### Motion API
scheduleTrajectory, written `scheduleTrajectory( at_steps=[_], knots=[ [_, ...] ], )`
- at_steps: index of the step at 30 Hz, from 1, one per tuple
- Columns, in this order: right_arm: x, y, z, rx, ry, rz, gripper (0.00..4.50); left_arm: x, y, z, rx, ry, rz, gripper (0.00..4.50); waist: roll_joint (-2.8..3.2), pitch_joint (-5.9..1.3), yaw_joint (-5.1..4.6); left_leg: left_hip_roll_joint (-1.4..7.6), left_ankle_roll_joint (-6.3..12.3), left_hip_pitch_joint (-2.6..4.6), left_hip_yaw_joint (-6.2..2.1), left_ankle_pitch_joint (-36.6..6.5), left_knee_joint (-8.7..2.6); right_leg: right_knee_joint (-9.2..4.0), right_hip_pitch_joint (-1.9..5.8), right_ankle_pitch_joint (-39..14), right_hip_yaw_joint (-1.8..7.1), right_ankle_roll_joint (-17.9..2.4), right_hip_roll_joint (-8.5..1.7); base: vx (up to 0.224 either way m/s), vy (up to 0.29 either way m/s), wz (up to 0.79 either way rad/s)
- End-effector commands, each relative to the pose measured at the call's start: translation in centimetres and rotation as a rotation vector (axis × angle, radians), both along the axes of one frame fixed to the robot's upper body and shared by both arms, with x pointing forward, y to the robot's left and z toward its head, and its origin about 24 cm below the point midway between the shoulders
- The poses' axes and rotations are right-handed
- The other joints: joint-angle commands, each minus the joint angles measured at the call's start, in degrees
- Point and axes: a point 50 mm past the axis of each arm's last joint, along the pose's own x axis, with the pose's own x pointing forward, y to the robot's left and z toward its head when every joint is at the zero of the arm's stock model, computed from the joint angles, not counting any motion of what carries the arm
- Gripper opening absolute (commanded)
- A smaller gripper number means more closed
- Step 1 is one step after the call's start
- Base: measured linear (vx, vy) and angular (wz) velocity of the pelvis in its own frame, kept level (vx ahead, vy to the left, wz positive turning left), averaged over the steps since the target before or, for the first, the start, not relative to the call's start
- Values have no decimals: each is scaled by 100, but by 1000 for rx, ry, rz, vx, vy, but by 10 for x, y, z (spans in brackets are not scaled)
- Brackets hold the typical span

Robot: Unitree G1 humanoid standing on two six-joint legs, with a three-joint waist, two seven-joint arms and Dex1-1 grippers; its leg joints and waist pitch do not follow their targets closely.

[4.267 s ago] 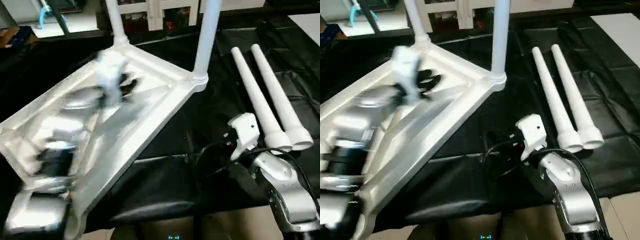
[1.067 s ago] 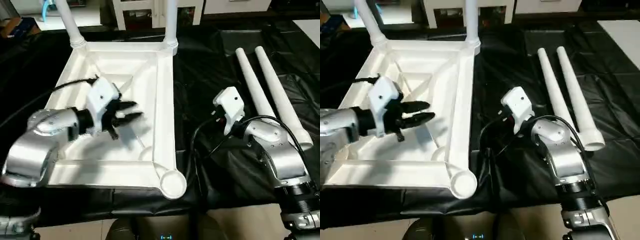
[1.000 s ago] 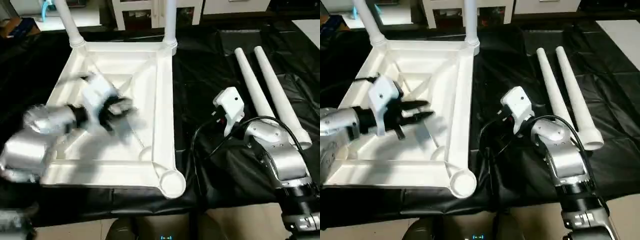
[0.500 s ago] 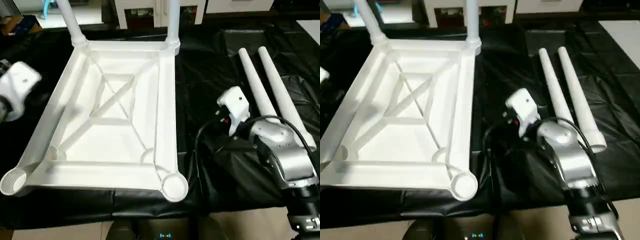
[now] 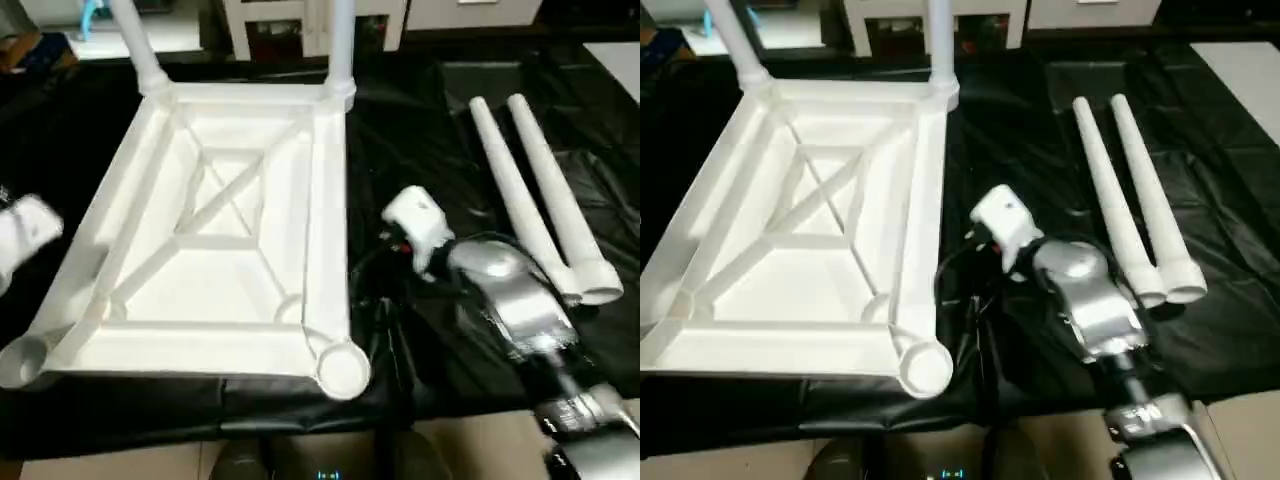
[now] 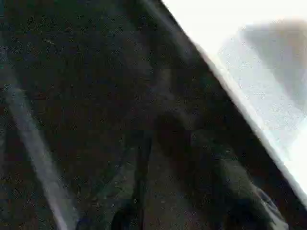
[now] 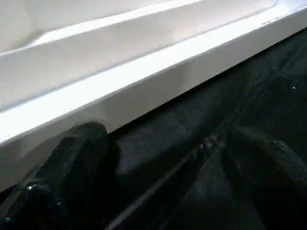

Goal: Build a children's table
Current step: Rotate table base

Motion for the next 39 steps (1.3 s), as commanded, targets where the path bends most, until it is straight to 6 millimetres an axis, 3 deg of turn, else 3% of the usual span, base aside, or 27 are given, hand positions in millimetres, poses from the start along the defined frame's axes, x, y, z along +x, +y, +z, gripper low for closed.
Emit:
scheduleTrajectory(
  at_steps=[1,5,6,8,15,19,24,25,27,31,32,33,34,35,36,37,39],
  knots=[
    [5,14,-1,-19,-16,32,448,-7,3,-7,7,65,-1,169,21,-529,-1,-32,41,118,42,-1569,-474,-277,367,-1673,112,-1289,-83,0,0,0],
    [21,30,3,4,-30,12,448,-15,2,-16,-33,104,3,169,46,-517,-28,-21,-20,162,39,-1728,-487,-282,345,-1690,119,-1322,-78,0,0,0],
    [25,34,4,7,-39,-3,448,-17,1,-18,-44,115,-1,169,10,-521,-46,-27,-18,148,34,-1752,-486,-270,360,-1713,121,-1340,-84,0,0,0],
    [32,39,7,4,-59,-25,448,-18,0,-20,-69,118,-4,169,-7,-503,-70,-24,-18,165,39,-1823,-499,-297,345,-1788,120,-1322,-70,0,0,0],
    [48,57,23,42,-138,-83,448,-20,-12,-20,-176,98,-41,169,-5,-523,-109,-15,78,169,62,-1547,-477,-243,355,-1347,128,-1507,-61,0,0,0],
    [56,52,31,56,-212,-158,448,-16,-35,-14,-296,63,-114,169,17,-550,-79,-20,165,192,96,-1213,-451,-199,352,-933,123,-1680,-40,0,0,0],
    [62,27,40,118,-251,-234,448,-11,-52,-10,-358,34,-164,169,16,-561,18,-38,325,183,123,-1069,-429,-179,377,-717,112,-1701,-17,0,0,0],
    [62,14,43,149,-261,-223,448,-10,-54,-9,-349,29,-167,169,36,-567,32,-34,336,189,121,-1105,-427,-177,382,-697,105,-1699,-15,0,0,0],
    [60,7,44,150,-269,-204,448,-10,-53,-8,-332,27,-161,169,17,-568,46,-32,377,181,123,-1112,-418,-168,391,-637,104,-1702,-11,0,0,0],
    [49,-9,48,159,-292,-83,448,-8,-44,0,-269,9,-127,169,41,-547,68,-34,442,155,105,-1243,-422,-187,404,-852,93,-1615,-16,0,0,0],
    [40,-14,54,182,-307,-22,448,-7,-37,6,-230,-2,-114,169,31,-554,71,-38,425,157,102,-1247,-420,-195,410,-886,92,-1588,-9,0,0,0],
    [31,-18,60,219,-313,23,448,-7,-32,12,-216,-23,-102,169,89,-556,100,-41,433,172,91,-1258,-416,-200,413,-860,89,-1516,4,0,0,0],
    [23,-20,66,248,-315,63,448,-5,-29,18,-206,-44,-96,169,33,-572,90,-50,448,148,80,-1164,-423,-192,443,-749,85,-1487,19,0,0,0],
    [9,-23,72,274,-318,121,448,-3,-26,26,-194,-75,-97,169,74,-549,98,-62,442,151,72,-1180,-436,-211,443,-792,80,-1469,36,0,0,0],
    [7,-24,73,277,-318,129,448,-3,-26,27,-192,-79,-98,169,54,-570,121,-40,461,194,78,-1170,-422,-215,422,-680,93,-1454,37,0,0,0],
    [0,-27,75,265,-317,151,448,-1,-26,31,-195,-97,-102,169,78,-556,108,-47,434,156,66,-1211,-448,-223,434,-757,72,-1481,42,0,0,0],
    [-8,-33,74,231,-311,172,448,4,-28,38,-174,-129,-122,169,89,-531,102,-44,317,169,66,-1436,-463,-252,417,-1070,77,-1499,20,0,0,0]
  ],
)
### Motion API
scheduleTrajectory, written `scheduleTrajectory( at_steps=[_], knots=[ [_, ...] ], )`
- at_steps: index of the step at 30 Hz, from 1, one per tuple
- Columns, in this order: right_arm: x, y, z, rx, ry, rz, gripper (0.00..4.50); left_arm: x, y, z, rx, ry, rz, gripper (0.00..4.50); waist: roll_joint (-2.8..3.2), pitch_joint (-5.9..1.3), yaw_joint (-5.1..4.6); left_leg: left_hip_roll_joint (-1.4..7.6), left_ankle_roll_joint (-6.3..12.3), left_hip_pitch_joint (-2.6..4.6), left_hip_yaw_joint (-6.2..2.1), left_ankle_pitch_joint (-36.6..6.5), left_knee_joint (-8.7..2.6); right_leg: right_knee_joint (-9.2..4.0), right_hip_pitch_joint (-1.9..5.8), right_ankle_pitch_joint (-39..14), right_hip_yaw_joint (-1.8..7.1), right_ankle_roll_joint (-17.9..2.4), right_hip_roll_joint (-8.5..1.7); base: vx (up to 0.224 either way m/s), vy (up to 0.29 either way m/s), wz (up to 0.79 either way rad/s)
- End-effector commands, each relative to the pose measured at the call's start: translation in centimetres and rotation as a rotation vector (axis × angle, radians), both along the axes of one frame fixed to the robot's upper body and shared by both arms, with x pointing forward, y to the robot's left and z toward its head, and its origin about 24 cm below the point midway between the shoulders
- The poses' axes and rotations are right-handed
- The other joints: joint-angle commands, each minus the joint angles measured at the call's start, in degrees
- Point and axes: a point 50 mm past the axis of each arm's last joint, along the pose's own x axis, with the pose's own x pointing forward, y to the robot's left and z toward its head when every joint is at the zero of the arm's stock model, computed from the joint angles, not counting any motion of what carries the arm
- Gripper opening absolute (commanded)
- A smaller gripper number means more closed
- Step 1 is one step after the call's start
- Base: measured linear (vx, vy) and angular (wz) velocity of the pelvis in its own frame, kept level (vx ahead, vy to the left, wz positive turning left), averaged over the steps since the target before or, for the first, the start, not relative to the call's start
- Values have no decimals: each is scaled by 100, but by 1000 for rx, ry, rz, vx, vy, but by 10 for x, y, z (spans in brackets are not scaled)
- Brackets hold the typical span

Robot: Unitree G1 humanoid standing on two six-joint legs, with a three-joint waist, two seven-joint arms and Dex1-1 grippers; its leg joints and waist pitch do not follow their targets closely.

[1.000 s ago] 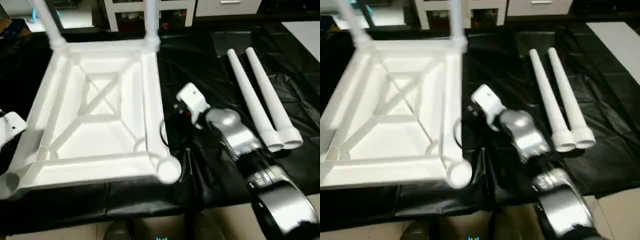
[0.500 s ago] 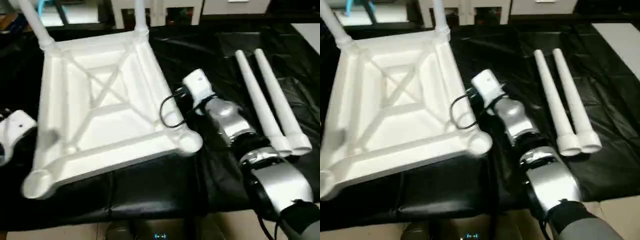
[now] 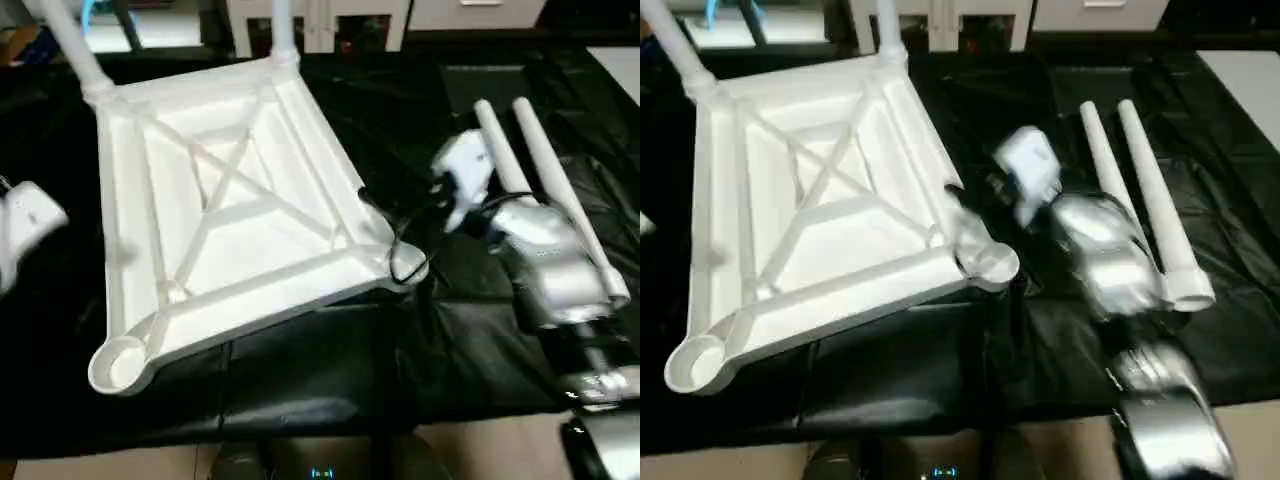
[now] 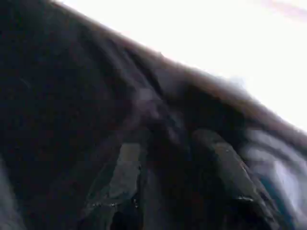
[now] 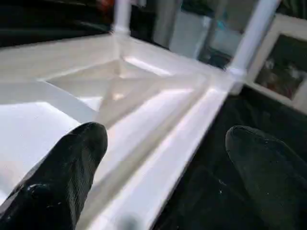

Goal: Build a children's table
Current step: Rotate table base

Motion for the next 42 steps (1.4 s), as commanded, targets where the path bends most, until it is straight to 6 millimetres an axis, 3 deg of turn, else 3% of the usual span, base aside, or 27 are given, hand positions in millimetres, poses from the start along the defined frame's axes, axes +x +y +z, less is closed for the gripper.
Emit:
scheduleTrajectory(
  at_steps=[1,2,3,5,6,7,8,9,10,11,13,15,16,20,24,28,30,31,32,33,35,39,42],
  knots=[
    [-12,-11,4,-68,-11,4,448,8,-7,12,16,-75,-41,169,166,-530,26,-39,270,197,68,-1563,-437,-257,396,-1155,94,-1431,8,0,0,0],
    [-14,-18,2,-105,-9,-28,448,13,-13,17,7,-110,-66,169,153,-510,22,-39,224,182,62,-1602,-452,-271,404,-1238,93,-1401,10,0,0,0],
    [-12,-27,-1,-136,-4,-95,448,20,-26,22,-34,-167,-126,169,178,-532,53,-40,160,227,76,-1611,-432,-286,381,-1278,102,-1409,2,0,0,0],
    [-11,-33,-3,-154,0,-140,448,24,-35,26,-62,-204,-167,169,147,-544,64,-64,113,191,89,-1581,-420,-293,408,-1289,110,-1458,-6,0,0,0],
    [-8,-41,-8,-156,20,-219,448,31,-58,27,-156,-251,-247,169,134,-547,61,-70,86,155,82,-1546,-423,-273,434,-1303,108,-1443,-14,0,0,0],
    [-7,-48,-15,-183,44,-302,448,39,-87,22,-253,-268,-334,169,190,-563,81,-62,45,189,85,-1550,-409,-297,408,-1347,109,-1472,-20,0,0,0],
    [-7,-49,-19,-206,52,-328,448,42,-99,15,-270,-244,-359,169,167,-552,87,-64,38,204,101,-1577,-409,-323,391,-1371,109,-1480,-6,0,0,0],
    [-7,-48,-20,-214,52,-337,448,43,-102,10,-263,-226,-367,169,147,-580,104,-69,69,180,98,-1542,-398,-295,414,-1317,111,-1466,-4,0,0,0],
    [-7,-45,-22,-222,56,-357,448,45,-109,-3,-235,-178,-381,169,135,-598,90,-87,130,112,79,-1380,-398,-275,463,-1253,100,-1379,-3,0,0,0],
    [-5,-42,-23,-214,58,-364,448,46,-112,-11,-221,-153,-380,169,133,-605,88,-94,150,103,74,-1321,-393,-265,469,-1235,95,-1334,-3,0,0,0],
    [-3,-38,-24,-210,58,-378,448,50,-116,-20,-197,-139,-367,169,111,-636,15,-117,215,47,53,-1043,-370,-251,510,-1105,84,-1239,-8,0,0,0],
    [1,-35,-26,-209,56,-394,448,54,-119,-28,-197,-136,-335,169,102,-652,-32,-118,239,45,45,-993,-355,-254,524,-1054,81,-1270,-7,0,0,0],
    [5,-33,-27,-212,50,-410,448,57,-121,-33,-172,-140,-310,169,100,-651,-56,-123,266,56,58,-969,-340,-255,494,-1023,79,-1322,14,0,0,0],
    [20,-24,-31,-192,59,-443,448,69,-115,-41,-63,-191,-164,169,116,-655,-72,-115,323,91,71,-1045,-327,-245,473,-987,72,-1415,39,0,0,0],
    [29,-17,-34,-188,72,-462,448,70,-112,-40,-58,-197,-117,169,121,-657,-57,-106,268,99,68,-1070,-332,-231,473,-1007,71,-1461,21,0,0,0],
    [42,4,-46,-192,113,-445,448,64,-114,-40,-81,-177,-128,169,134,-640,-70,-87,257,105,69,-1228,-337,-244,456,-1109,72,-1526,-5,0,0,0],
    [44,10,-49,-198,116,-441,448,64,-117,-33,-160,-218,-109,169,53,-638,-77,-76,272,91,78,-1166,-343,-237,459,-1043,76,-1582,-10,0,0,0],
    [45,11,-50,-200,116,-442,448,64,-117,-30,-186,-237,-96,169,99,-642,-55,-73,305,115,81,-1123,-334,-228,445,-984,81,-1607,-4,0,0,0],
    [46,12,-49,-198,115,-444,448,65,-113,-22,-195,-273,-78,169,108,-644,-54,-70,319,113,83,-1090,-332,-215,442,-925,81,-1622,1,0,0,0],
    [46,12,-49,-196,114,-446,448,66,-111,-19,-197,-290,-68,169,66,-648,-38,-75,365,111,86,-1014,-330,-199,447,-845,79,-1638,10,0,0,0],
    [47,12,-46,-183,107,-451,448,68,-97,-1,-194,-388,-7,169,50,-632,-36,-76,432,100,88,-944,-336,-200,448,-802,73,-1597,21,0,0,0],
    [50,13,-45,-175,102,-445,448,68,-73,22,-154,-493,87,169,69,-621,-46,-82,399,102,80,-1003,-340,-202,443,-926,64,-1514,7,0,0,0],
    [52,14,-47,-175,102,-440,448,63,-62,19,-88,-434,107,169,76,-603,-52,-76,372,108,84,-1065,-345,-211,429,-1001,68,-1515,-5,0,0,0]
  ],
)
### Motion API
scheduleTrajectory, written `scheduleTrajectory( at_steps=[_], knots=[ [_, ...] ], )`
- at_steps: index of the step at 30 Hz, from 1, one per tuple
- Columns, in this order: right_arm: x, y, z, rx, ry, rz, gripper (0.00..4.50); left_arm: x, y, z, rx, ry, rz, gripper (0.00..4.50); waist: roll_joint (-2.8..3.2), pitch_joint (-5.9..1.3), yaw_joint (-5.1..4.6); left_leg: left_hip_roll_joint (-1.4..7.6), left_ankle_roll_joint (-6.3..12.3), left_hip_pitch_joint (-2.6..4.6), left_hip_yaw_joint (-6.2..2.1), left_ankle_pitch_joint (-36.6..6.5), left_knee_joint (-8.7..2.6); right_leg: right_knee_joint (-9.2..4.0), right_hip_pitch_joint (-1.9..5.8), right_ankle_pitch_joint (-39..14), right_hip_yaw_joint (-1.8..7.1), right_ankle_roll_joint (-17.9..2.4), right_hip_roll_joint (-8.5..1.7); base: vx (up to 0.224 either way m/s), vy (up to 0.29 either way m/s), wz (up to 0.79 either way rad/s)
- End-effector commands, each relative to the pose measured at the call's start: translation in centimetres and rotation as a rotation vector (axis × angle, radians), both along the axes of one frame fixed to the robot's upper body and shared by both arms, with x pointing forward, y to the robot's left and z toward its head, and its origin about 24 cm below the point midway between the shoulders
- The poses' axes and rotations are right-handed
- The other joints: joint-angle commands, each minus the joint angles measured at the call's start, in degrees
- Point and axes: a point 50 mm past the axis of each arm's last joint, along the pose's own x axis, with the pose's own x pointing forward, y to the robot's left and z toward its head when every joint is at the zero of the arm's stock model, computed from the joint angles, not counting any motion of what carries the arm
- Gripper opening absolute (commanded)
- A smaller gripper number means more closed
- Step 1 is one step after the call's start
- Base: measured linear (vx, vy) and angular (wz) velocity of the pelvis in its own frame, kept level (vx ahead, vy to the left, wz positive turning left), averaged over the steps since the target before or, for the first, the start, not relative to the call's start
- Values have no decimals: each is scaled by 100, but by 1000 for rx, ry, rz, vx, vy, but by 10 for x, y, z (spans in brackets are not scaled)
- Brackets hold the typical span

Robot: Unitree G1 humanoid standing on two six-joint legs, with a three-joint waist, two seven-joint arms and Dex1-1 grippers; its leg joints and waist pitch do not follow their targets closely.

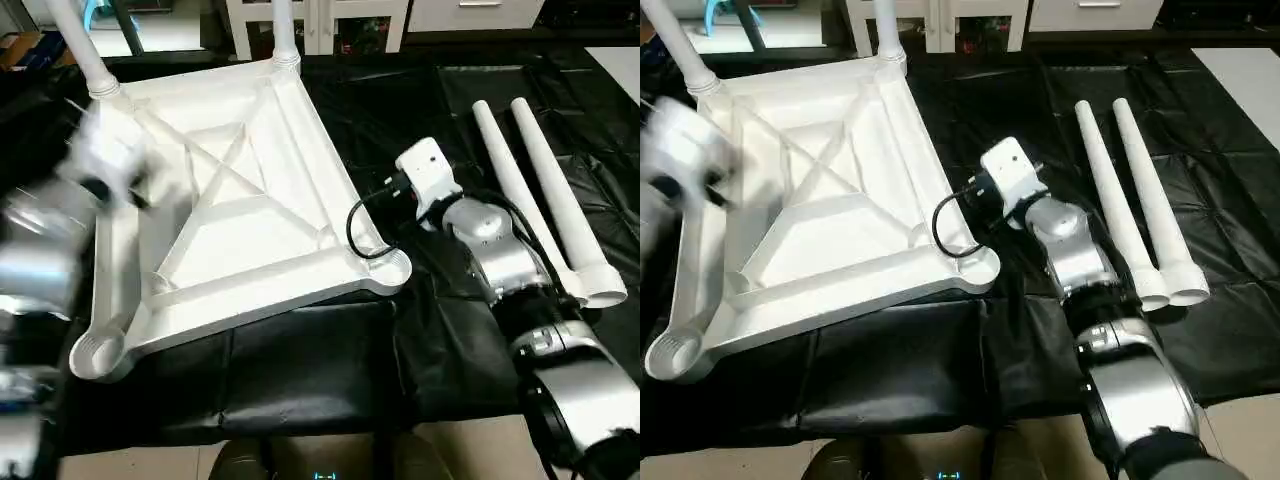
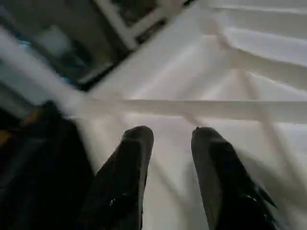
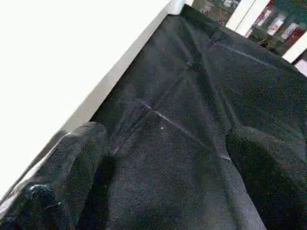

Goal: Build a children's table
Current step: Rotate table base

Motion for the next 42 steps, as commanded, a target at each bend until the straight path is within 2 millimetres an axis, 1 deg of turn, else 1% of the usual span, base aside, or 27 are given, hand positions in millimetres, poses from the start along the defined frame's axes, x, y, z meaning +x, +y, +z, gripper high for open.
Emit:
scheduleTrajectory(
  at_steps=[1,5,6,8,9,12,14,15,16,18,21,22,23,24,25,26,27,30,31,32,34,35,36,37,39,40,42],
  knots=[
    [0,0,-3,4,4,2,448,-5,10,-16,56,106,22,169,63,-580,8,-74,366,127,94,-1065,-369,-212,427,-1011,75,-1507,-13,0,0,0],
    [1,3,-3,6,4,11,448,-14,18,-37,118,241,12,169,68,-585,-2,-66,353,124,91,-1064,-382,-207,426,-933,75,-1536,-10,0,0,0],
    [1,4,-2,8,3,15,448,-18,20,-46,149,283,9,169,77,-580,3,-63,356,135,93,-1102,-385,-215,413,-934,75,-1543,-7,0,0,0],
    [2,4,-2,9,-1,20,448,-20,21,-52,169,308,9,169,67,-574,-1,-57,348,136,94,-1205,-397,-226,409,-999,76,-1541,-9,0,0,0],
    [2,5,-2,11,-2,26,448,-22,22,-56,178,326,6,169,79,-564,-2,-54,327,144,92,-1284,-406,-239,403,-1061,76,-1557,-11,0,0,0],
    [2,7,-2,11,-3,34,448,-25,23,-60,202,360,0,169,69,-540,9,-48,268,152,92,-1423,-419,-253,390,-1203,84,-1498,-19,0,0,0],
    [2,8,-2,11,-3,38,448,-27,25,-62,227,378,-2,169,72,-542,10,-51,250,136,80,-1403,-428,-240,402,-1210,82,-1472,-23,0,0,0],
    [2,9,-2,12,-2,43,448,-29,27,-64,249,397,1,169,71,-546,5,-52,242,147,86,-1409,-424,-249,394,-1206,87,-1465,-21,0,0,0],
    [2,11,-2,15,0,55,448,-32,32,-65,272,416,14,169,76,-543,-2,-50,251,130,79,-1401,-428,-235,400,-1174,86,-1464,-24,0,0,0],
    [2,14,-2,19,0,66,448,-34,35,-65,282,424,22,169,63,-532,-14,-43,243,133,79,-1440,-437,-250,398,-1210,87,-1462,-29,0,0,0],
    [2,17,-2,28,4,80,448,-38,36,-66,297,452,10,169,72,-534,-27,-47,258,127,76,-1352,-436,-238,408,-1132,90,-1494,-35,0,0,0],
    [1,22,-2,35,7,97,448,-46,35,-71,311,521,-38,169,67,-555,-30,-34,263,121,64,-1301,-433,-215,428,-1063,91,-1530,-60,0,0,0],
    [1,23,-2,36,8,102,448,-49,34,-73,313,544,-55,169,65,-530,-48,-37,286,99,63,-1302,-448,-225,426,-1089,86,-1528,-49,0,0,0],
    [1,27,-2,40,8,112,448,-56,31,-77,316,596,-96,169,78,-525,-43,-35,290,134,73,-1341,-442,-239,407,-1130,92,-1538,-54,0,0,0],
    [1,32,-2,47,10,125,448,-62,27,-80,305,634,-131,169,60,-509,-73,-35,309,104,74,-1308,-459,-244,422,-1130,90,-1554,-44,0,0,0],
    [1,39,-2,55,12,143,448,-69,22,-83,289,674,-176,169,72,-520,-66,-24,302,126,74,-1310,-451,-237,417,-1123,95,-1571,-62,0,0,0],
    [1,39,-2,55,12,143,448,-69,22,-83,289,674,-176,169,71,-503,-96,-22,319,113,71,-1325,-466,-245,415,-1162,94,-1602,-63,0,0,0],
    [0,54,-1,63,10,181,448,-83,10,-89,243,754,-265,169,82,-473,-139,-25,285,110,69,-1481,-476,-252,414,-1318,95,-1592,-58,0,0,0],
    [-1,59,0,67,10,196,448,-87,6,-91,226,776,-288,169,62,-466,-156,-23,265,110,65,-1554,-483,-262,418,-1447,99,-1559,-69,0,0,0],
    [-1,59,0,67,10,196,448,-87,6,-91,226,776,-288,169,70,-456,-164,-21,264,115,64,-1593,-491,-274,408,-1504,98,-1537,-63,0,0,0],
    [-4,77,1,68,6,252,448,-92,5,-91,207,780,-295,169,68,-443,-207,-27,250,115,60,-1664,-500,-289,402,-1602,97,-1474,-53,0,0,0],
    [-4,77,1,68,6,252,448,-92,5,-91,207,780,-295,169,70,-447,-217,-27,242,117,58,-1667,-498,-284,404,-1602,98,-1475,-56,0,0,0],
    [-5,87,1,76,8,275,448,-95,4,-88,199,782,-293,169,62,-452,-227,-25,250,126,61,-1660,-496,-292,400,-1589,101,-1470,-56,0,0,0],
    [-6,91,1,79,10,284,448,-96,4,-87,199,783,-292,169,66,-442,-253,-30,261,104,48,-1632,-504,-283,415,-1578,97,-1496,-54,0,0,0],
    [-6,95,1,82,14,294,448,-97,4,-86,199,784,-291,169,63,-439,-261,-29,265,105,48,-1646,-505,-286,416,-1612,97,-1494,-59,0,0,0],
    [-8,104,0,92,23,314,448,-100,4,-82,187,779,-290,169,55,-435,-269,-23,266,125,53,-1721,-508,-299,402,-1695,102,-1467,-67,0,0,0],
    [-10,109,-1,108,26,323,448,-101,3,-79,173,772,-292,169,54,-427,-273,-33,275,126,55,-1706,-514,-310,404,-1733,106,-1452,-65,0,0,0]
  ],
)
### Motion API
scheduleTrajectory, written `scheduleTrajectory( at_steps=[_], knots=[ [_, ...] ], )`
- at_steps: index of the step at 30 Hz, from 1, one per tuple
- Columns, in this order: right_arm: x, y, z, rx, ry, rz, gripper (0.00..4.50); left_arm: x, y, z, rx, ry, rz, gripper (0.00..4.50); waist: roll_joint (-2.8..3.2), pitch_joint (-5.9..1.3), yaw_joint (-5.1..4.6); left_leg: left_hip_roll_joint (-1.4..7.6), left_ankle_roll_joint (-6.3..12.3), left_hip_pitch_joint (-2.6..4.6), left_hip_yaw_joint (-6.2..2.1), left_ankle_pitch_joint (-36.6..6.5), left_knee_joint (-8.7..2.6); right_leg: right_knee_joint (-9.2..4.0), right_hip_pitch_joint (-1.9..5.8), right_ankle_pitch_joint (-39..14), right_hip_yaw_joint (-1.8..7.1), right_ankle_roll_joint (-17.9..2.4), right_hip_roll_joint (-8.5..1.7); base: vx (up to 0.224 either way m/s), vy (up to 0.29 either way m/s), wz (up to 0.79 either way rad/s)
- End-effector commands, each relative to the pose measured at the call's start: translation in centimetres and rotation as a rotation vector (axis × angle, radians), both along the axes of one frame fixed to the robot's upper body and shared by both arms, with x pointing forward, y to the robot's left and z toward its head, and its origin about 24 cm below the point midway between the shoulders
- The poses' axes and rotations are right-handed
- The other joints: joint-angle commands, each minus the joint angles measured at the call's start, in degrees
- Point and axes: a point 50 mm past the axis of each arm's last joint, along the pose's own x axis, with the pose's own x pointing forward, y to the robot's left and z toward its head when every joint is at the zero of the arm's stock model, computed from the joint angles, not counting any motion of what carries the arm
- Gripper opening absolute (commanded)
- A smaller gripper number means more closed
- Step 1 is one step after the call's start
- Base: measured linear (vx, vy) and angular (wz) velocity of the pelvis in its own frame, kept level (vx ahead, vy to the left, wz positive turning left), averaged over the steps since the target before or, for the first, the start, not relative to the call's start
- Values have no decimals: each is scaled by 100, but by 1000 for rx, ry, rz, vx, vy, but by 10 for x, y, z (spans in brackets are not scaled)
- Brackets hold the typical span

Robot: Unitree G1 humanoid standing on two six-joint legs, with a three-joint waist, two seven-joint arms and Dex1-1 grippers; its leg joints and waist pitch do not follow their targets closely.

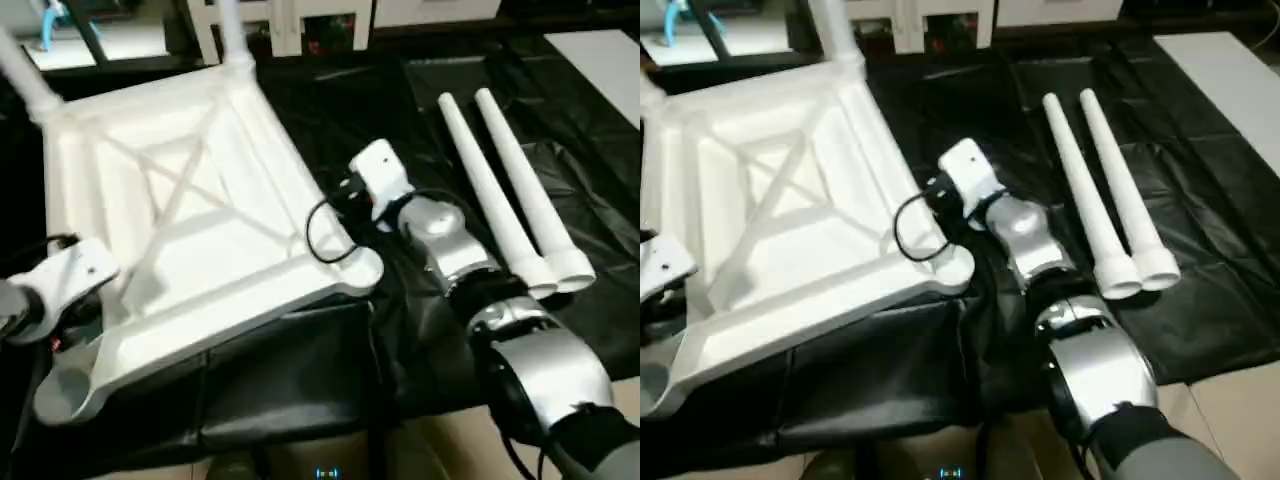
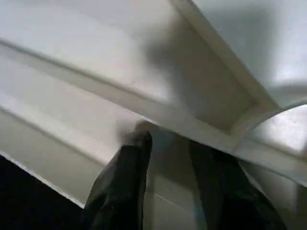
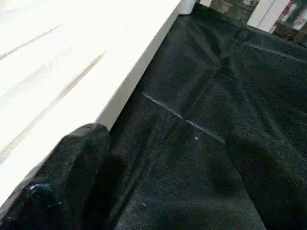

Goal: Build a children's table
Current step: Rotate table base

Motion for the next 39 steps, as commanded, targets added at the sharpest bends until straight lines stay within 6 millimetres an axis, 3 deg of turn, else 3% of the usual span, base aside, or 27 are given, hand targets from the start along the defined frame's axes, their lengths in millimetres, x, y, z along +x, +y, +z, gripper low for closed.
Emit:
scheduleTrajectory(
  at_steps=[1,2,4,9,10,13,15,16,17,18,21,23,25,28,29,31,32,33,34,37,39],
  knots=[
    [-11,48,8,49,-32,150,448,-5,-27,-8,-132,49,-109,169,53,-431,65,-31,290,57,53,-1690,-415,-294,403,-1726,108,-1471,-78,0,0,0],
    [-11,49,9,58,-42,143,448,-4,-27,-7,-134,42,-110,169,63,-434,72,-30,283,64,56,-1670,-414,-291,401,-1708,110,-1481,-78,0,0,0],
    [-7,47,18,121,-89,99,448,-4,-28,-4,-136,11,-98,169,-1,-436,85,-25,334,88,77,-1555,-414,-308,386,-1630,120,-1490,-68,0,0,0],
    [2,26,46,298,-194,14,448,1,-28,2,-149,-56,-55,169,64,-432,120,-8,391,118,82,-1545,-419,-259,350,-1378,108,-1573,-45,0,0,0],
    [4,18,49,308,-213,0,448,1,-28,3,-140,-60,-53,169,101,-430,151,-4,359,144,84,-1559,-416,-252,342,-1300,101,-1571,-34,0,0,0],
    [10,-18,60,323,-273,-73,448,3,-21,8,-137,-91,-21,169,85,-432,226,-19,334,182,121,-1507,-403,-255,330,-1088,102,-1564,7,0,0,0],
    [12,-37,66,332,-298,-106,448,4,-15,12,-149,-110,6,169,106,-480,290,-51,368,141,124,-1269,-371,-195,385,-792,98,-1612,21,0,0,0],
    [13,-53,72,351,-304,-114,448,6,-11,19,-178,-146,-8,169,90,-500,300,-68,421,122,127,-1178,-356,-191,405,-671,97,-1647,23,0,0,0],
    [13,-53,72,351,-304,-114,448,6,-11,19,-178,-146,-8,169,74,-504,308,-75,465,116,128,-1145,-354,-198,418,-619,94,-1658,22,0,0,0],
    [12,-69,79,360,-315,-118,448,8,-7,28,-203,-183,-24,169,90,-510,317,-79,527,99,122,-1054,-343,-186,430,-546,93,-1708,18,0,0,0],
    [6,-88,89,354,-334,-113,448,12,0,44,-254,-253,-47,169,58,-534,348,-82,604,94,123,-1013,-328,-195,454,-597,87,-1736,15,0,0,0],
    [1,-96,89,324,-335,-105,448,16,0,50,-293,-303,-50,169,30,-514,340,-79,559,68,112,-1072,-344,-205,463,-777,83,-1698,9,0,0,0],
    [-3,-100,88,297,-336,-103,448,18,-2,54,-330,-334,-59,169,29,-530,358,-73,461,93,116,-1135,-341,-221,453,-945,94,-1627,0,0,0,0],
    [-22,-115,75,238,-295,-128,448,29,-32,69,-535,-432,-179,169,52,-546,404,-74,389,123,128,-1020,-340,-227,445,-787,107,-1620,34,0,0,0],
    [-23,-115,75,237,-292,-130,448,29,-33,69,-543,-437,-184,169,41,-563,421,-78,393,113,121,-971,-339,-213,462,-732,103,-1631,34,0,0,0],
    [-31,-121,70,201,-265,-150,448,42,-48,77,-639,-525,-184,169,6,-562,414,-82,399,88,128,-1023,-339,-226,463,-773,99,-1618,36,0,0,0],
    [-35,-123,68,190,-246,-160,448,52,-58,79,-674,-573,-170,169,45,-575,444,-74,379,125,128,-1077,-321,-220,442,-796,107,-1625,28,0,0,0],
    [-38,-125,67,184,-229,-168,448,59,-65,80,-695,-603,-161,169,17,-577,450,-73,369,112,127,-1118,-313,-227,454,-843,105,-1577,31,0,0,0],
    [-41,-125,65,180,-211,-179,448,68,-75,77,-702,-614,-147,169,24,-554,454,-86,351,93,123,-1187,-327,-265,458,-1029,101,-1450,45,0,0,0],
    [-53,-123,60,168,-160,-218,448,92,-112,54,-675,-578,-127,169,79,-574,474,-93,301,93,105,-1222,-321,-289,460,-1226,97,-1249,21,0,0,0],
    [-59,-123,58,154,-142,-244,448,102,-127,48,-708,-603,-47,169,49,-628,476,-117,319,40,97,-979,-292,-276,504,-1051,102,-1145,25,0,0,0]
  ],
)
